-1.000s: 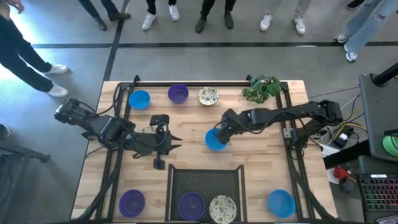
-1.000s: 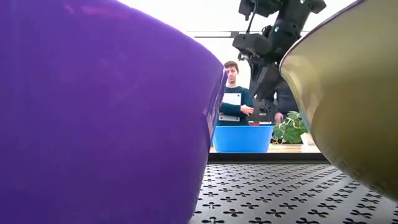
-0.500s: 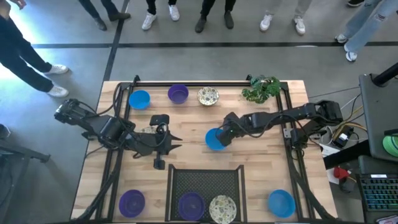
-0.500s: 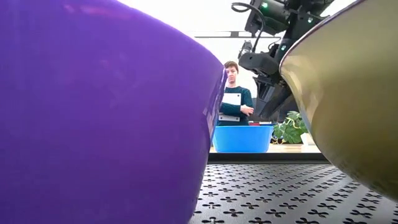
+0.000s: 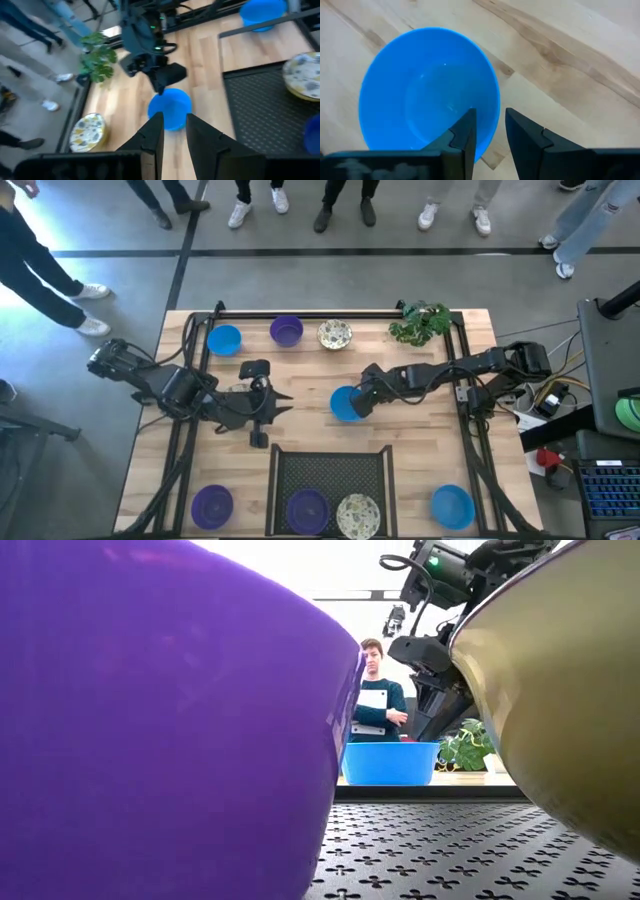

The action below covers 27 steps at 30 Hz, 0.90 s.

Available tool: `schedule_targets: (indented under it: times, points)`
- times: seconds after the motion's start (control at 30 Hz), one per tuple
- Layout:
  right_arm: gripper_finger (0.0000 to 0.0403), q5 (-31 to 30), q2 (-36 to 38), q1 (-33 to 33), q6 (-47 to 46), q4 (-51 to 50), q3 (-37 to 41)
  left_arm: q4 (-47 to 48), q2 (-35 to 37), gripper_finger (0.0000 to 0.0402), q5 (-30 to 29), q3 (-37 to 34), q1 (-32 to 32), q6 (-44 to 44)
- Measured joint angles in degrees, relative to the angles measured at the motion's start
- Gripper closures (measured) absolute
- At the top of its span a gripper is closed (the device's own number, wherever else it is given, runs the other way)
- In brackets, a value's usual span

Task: Pick & Place Mini bowls
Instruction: Put the middle blue bowl on the shelf

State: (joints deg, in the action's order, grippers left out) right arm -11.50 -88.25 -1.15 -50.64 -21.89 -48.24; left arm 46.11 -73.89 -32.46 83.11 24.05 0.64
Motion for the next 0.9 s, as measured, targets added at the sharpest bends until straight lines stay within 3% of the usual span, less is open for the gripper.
schedule_targets:
  times: [0.27, 0.53, 0.8, 0.9]
  points:
    - [0.0299, 0.0, -0.65, 0.0, 0.03, 0.33, 0.56, 0.01, 0.0, 0.0326, -1.67, 0.0, -0.07, 0.0]
    - [0.0311, 2.69, -6.37, 0.03, 1.62, 3.69, 0.25, 0.03, 0.0, 0.0326, -1.67, 0.0, -0.07, 0.0]
    - [0.0384, 3.05, -7.52, 0.04, 1.32, 3.93, -0.16, 0.09, 0.0, 0.0326, -1.69, 0.0, -0.07, -0.39]
    - [0.039, 3.13, -7.52, 0.06, 0.95, 4.16, -0.19, 0.25, 0.0, 0.0326, -1.69, 0.0, -0.07, -0.39]
